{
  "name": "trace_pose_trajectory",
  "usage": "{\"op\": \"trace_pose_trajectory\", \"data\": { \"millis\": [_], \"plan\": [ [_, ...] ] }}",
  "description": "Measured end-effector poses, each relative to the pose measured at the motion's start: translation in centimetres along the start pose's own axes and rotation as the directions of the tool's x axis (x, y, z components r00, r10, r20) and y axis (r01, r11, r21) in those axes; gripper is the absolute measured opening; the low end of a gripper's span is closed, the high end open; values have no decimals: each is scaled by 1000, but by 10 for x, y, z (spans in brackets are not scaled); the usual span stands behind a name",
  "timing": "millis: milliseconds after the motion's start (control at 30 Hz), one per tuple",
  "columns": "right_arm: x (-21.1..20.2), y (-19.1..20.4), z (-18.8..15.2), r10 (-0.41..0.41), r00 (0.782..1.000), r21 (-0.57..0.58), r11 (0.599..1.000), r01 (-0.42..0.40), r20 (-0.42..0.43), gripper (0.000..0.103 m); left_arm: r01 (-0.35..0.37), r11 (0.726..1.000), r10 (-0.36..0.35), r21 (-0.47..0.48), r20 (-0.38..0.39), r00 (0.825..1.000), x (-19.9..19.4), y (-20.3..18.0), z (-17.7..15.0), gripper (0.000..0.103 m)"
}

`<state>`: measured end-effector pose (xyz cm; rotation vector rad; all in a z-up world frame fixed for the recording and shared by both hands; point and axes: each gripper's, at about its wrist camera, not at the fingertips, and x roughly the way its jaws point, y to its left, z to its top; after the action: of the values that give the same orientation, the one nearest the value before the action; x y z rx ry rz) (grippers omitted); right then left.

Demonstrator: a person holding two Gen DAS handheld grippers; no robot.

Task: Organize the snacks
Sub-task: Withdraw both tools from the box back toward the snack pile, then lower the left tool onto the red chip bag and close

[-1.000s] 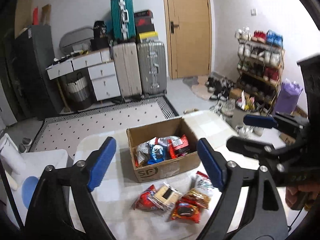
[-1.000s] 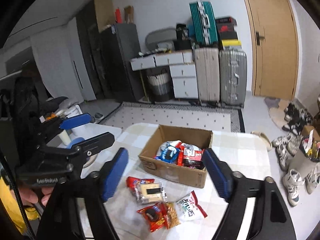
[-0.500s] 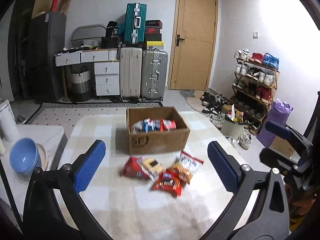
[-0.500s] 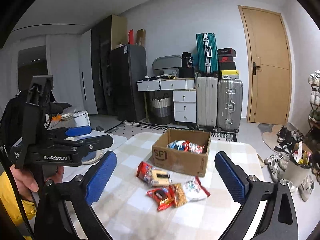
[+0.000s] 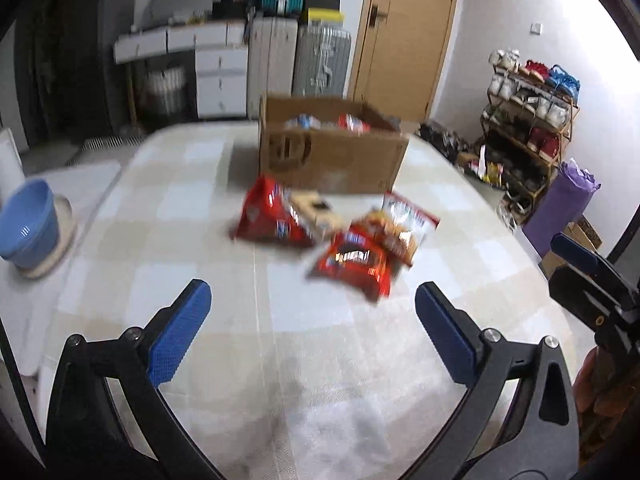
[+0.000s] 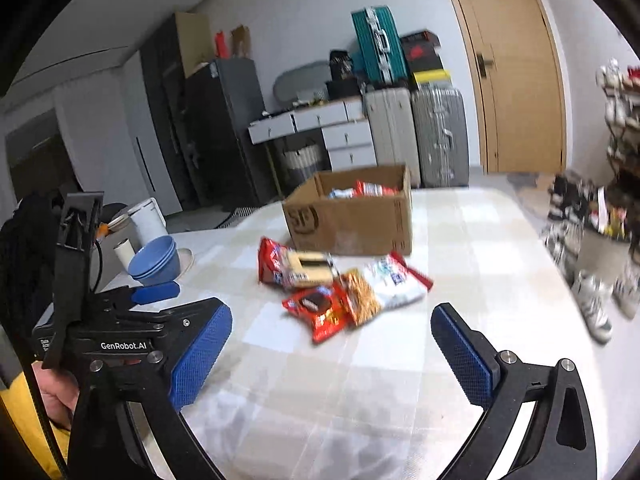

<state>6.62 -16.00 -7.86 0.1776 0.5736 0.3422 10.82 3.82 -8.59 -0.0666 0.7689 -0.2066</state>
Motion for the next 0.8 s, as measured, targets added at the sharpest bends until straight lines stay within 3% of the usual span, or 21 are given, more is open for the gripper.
{"op": "trace_pose_trajectory", "data": {
  "millis": [133, 433, 533, 600, 800],
  "plan": [
    [15, -12, -6, 13, 1000, 57, 998, -12, -22, 102, -10, 999, 10, -39, -22, 1000, 29, 17, 8, 102],
    [41, -21, -10, 50, 997, 82, 996, -46, -52, 102, -119, 987, 113, -110, -59, 992, 88, 66, 42, 102],
    [49, -19, -13, 59, 997, 76, 996, -55, -58, 102, -99, 980, 86, -172, -85, 993, 106, 85, 54, 102],
    [55, -20, -14, 61, 996, 79, 995, -55, -69, 102, -124, 975, 110, -186, -88, 990, 120, 92, 60, 102],
    [68, -24, -20, 67, 993, 103, 993, -57, -95, 102, -103, 973, 81, -206, -112, 990, 155, 102, 75, 101]
  ]
}}
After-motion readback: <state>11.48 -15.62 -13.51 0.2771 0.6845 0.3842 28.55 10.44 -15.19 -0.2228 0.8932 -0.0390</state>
